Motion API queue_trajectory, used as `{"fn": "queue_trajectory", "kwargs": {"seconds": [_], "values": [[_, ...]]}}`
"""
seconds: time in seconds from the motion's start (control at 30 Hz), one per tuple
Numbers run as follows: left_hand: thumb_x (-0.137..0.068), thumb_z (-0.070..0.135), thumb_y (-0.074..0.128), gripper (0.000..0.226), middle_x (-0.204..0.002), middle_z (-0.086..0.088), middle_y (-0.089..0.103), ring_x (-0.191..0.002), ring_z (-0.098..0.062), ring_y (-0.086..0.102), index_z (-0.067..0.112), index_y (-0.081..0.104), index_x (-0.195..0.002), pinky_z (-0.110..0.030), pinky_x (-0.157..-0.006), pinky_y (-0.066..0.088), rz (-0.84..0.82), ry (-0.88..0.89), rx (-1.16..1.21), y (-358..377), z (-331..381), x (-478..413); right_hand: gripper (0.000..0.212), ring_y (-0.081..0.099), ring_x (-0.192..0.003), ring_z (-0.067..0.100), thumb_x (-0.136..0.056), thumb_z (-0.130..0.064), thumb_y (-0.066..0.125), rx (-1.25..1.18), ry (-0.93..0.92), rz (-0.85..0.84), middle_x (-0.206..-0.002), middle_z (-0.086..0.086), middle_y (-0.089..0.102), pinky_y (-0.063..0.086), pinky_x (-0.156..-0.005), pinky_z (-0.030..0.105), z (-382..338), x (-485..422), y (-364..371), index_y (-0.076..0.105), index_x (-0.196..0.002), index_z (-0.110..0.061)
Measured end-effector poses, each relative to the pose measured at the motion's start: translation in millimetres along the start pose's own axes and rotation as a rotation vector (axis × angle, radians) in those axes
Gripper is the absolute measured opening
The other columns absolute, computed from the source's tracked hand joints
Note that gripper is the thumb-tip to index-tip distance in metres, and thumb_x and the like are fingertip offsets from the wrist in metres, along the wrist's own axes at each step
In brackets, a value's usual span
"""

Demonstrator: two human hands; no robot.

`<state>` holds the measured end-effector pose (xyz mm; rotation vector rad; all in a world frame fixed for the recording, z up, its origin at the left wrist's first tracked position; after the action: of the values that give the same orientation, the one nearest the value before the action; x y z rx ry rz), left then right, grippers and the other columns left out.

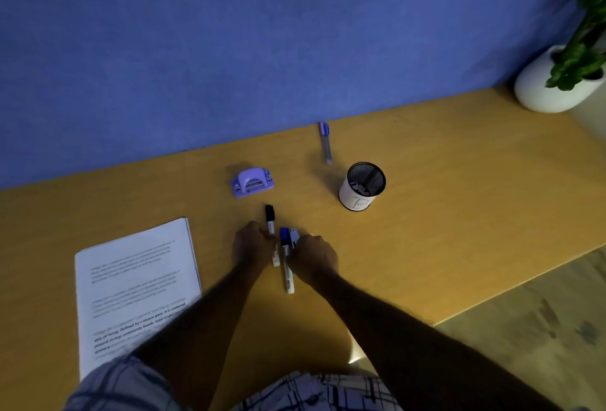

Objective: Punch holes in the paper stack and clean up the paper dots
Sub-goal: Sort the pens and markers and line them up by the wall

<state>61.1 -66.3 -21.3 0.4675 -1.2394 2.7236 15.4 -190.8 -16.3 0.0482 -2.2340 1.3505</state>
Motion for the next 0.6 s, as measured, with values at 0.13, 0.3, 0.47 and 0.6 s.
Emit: {"fn": "queue_trajectory", "kwargs": {"seconds": [0.13,0.3,0.47,0.6], "values": [[-0.086,0.022,0.07,0.021,-0.1,-0.006,0.071,-0.074,-0.008,0.055,0.01,0.066,-0.104,-0.019,-0.056,0.037,-0.021,-0.011,-0.044,-1,1,1,0.012,0.061,-0.072,0.013,-0.092,-0.033,0.058,0.05,-0.043,0.036,-0.081,-0.001,0.06,0.056,-0.063,0.031,-6,3,1,0.055,-0.091,-0.021],[-0.084,0.026,0.072,0.018,-0.089,-0.006,0.071,-0.066,-0.009,0.058,0.011,0.066,-0.092,-0.021,-0.053,0.04,-0.059,0.01,-0.066,-5,-7,2,0.025,0.054,-0.063,0.01,-0.098,-0.034,0.048,0.131,-0.055,0.031,-0.071,-0.003,0.055,0.046,-0.053,0.026,-15,5,10,0.052,-0.078,-0.019],[-0.082,0.03,0.074,0.022,-0.085,-0.006,0.072,-0.075,-0.018,0.068,0.01,0.069,-0.09,-0.033,-0.066,0.056,-0.116,-0.012,-0.075,-9,-14,0,0.015,0.059,-0.075,0.013,-0.092,-0.032,0.058,0.065,-0.035,0.034,-0.085,0.0,0.059,0.051,-0.057,0.027,-17,1,8,0.059,-0.095,-0.018],[-0.077,0.034,0.078,0.019,-0.069,0.001,0.07,-0.061,-0.01,0.066,0.015,0.072,-0.077,-0.025,-0.052,0.044,-0.142,-0.035,-0.035,-10,-15,-2,0.019,0.061,-0.066,0.008,-0.088,-0.039,0.063,-0.154,0.017,0.044,-0.076,-0.006,0.06,0.048,-0.051,0.024,-13,-3,4,0.055,-0.08,-0.024]]}}
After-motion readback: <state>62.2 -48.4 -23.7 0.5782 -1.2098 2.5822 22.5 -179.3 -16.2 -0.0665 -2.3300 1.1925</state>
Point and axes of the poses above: each hand's wrist, its own x-axis away from the middle knuckle, its own y-axis out of the palm, z = x × y, the point moved 1 cm from there along -x, towards the middle knuckle
